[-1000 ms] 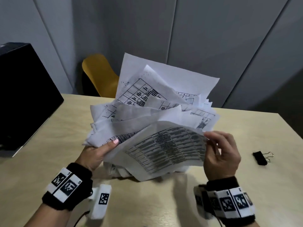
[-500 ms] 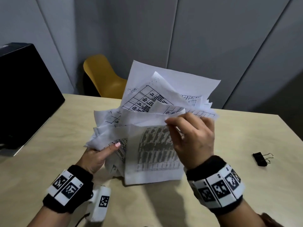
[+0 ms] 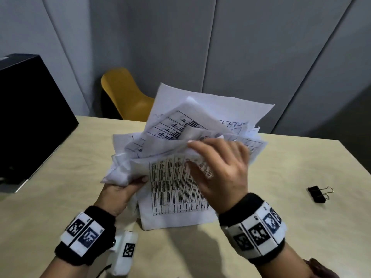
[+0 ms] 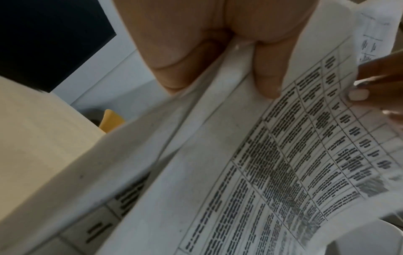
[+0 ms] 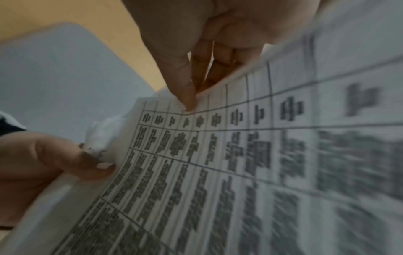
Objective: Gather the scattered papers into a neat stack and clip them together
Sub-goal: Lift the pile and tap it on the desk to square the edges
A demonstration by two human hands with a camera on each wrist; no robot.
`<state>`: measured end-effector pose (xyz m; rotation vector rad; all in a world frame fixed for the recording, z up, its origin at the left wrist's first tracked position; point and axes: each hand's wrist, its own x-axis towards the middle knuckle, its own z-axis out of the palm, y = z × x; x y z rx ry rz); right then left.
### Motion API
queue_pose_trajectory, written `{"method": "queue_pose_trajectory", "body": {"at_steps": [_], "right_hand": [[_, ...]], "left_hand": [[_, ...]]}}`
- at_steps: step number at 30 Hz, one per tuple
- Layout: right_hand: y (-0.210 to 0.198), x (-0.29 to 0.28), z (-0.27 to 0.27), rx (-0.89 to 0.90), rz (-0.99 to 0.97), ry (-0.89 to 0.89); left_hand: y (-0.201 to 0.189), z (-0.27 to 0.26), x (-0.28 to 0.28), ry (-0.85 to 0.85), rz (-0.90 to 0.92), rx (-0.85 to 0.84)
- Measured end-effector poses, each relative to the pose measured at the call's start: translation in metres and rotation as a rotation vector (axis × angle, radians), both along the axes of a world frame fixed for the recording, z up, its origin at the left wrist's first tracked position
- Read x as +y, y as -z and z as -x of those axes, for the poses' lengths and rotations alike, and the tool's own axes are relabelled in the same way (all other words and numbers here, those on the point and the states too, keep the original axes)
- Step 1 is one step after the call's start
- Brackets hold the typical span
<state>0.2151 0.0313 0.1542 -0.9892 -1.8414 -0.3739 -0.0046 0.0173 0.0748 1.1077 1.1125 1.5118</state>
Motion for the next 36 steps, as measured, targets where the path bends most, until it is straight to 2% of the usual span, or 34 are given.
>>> {"method": "queue_pose_trajectory", "body": {"at_steps": [3,5,7,8,10,12,17,19,22,24,29,32,36], "right_hand": [[0.031,0.010,-0.040,0.332,0.073,-0.003],[0.059,0.016,-0.067,0.533,0.325,0.055],[0.083,0.021,-0.085,0.749,0.689,0.063],[0.090,0.023,-0.091,0.860,0.827,-0.031],[0.103,0.031,-0.098,1.037,0.979,-0.275],[0.104,0.037,-0.099,1.056,1.026,-0.332],[0.087,0.036,-0.077,0.988,1.019,-0.427],[0.080,0.033,-0.069,0.985,0.959,-0.442],[0.069,0.030,-0.070,1.010,0.856,-0.498],[0.063,0.029,-0.079,1.035,0.791,-0.542],[0.061,0.030,-0.084,1.003,0.837,-0.524],[0.061,0.028,-0.079,1.000,0.852,-0.505],[0.065,0.027,-0.081,1.100,0.795,-0.460]], "left_hand": [[0.001,0.004,-0.002,-0.010,0.008,0.038],[0.005,0.007,-0.001,-0.035,0.026,0.055],[0.012,0.010,0.002,-0.060,0.025,0.112],[0.013,0.010,0.003,-0.058,0.031,0.136],[0.009,0.009,0.003,-0.043,0.037,0.126],[0.009,0.010,0.003,-0.029,0.028,0.082],[0.008,-0.005,0.008,-0.056,0.062,0.133],[0.000,-0.012,0.007,-0.086,0.052,0.170],[-0.012,-0.009,0.010,-0.101,-0.061,0.200],[-0.018,-0.001,0.009,-0.060,-0.107,0.178],[-0.022,-0.003,0.004,0.020,-0.078,0.143],[-0.015,-0.001,0.007,-0.031,-0.042,0.121],[-0.009,0.010,0.010,-0.084,-0.007,0.168]]}}
